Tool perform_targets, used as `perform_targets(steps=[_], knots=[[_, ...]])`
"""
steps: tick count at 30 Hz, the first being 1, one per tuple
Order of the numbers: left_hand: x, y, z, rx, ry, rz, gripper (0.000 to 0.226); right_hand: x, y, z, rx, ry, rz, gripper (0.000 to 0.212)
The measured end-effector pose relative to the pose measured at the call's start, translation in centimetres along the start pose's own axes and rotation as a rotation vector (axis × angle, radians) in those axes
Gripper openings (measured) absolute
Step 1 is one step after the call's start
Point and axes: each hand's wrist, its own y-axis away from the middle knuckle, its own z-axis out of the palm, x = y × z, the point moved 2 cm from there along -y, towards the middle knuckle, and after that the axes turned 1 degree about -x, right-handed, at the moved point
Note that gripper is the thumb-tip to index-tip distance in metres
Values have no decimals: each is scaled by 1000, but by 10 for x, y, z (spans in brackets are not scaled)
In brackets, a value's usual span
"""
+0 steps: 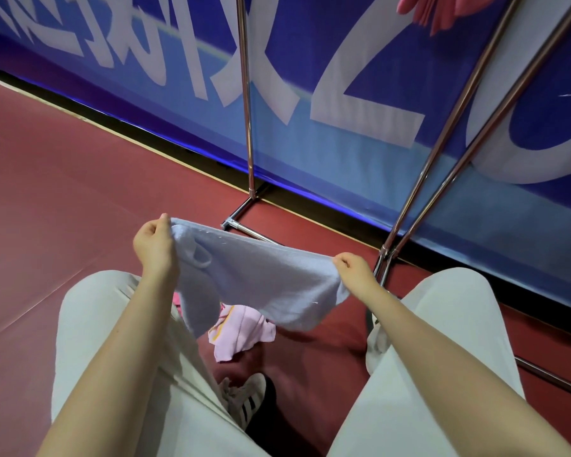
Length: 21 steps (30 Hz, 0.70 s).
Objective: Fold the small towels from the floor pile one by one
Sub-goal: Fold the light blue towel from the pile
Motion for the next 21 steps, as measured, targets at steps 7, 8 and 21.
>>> perform_targets(steps=[7,8,21], knots=[[-9,27,32,-307,-92,-98,32,-14,4,-23,281,-222,111,23],[-10,37,40,-372,-105,-107,31,-21,8,-24,283,-259,91,23],[-1,104,102,-727,-42,-17,28,-74,28,26,-93,-345,-108,10]])
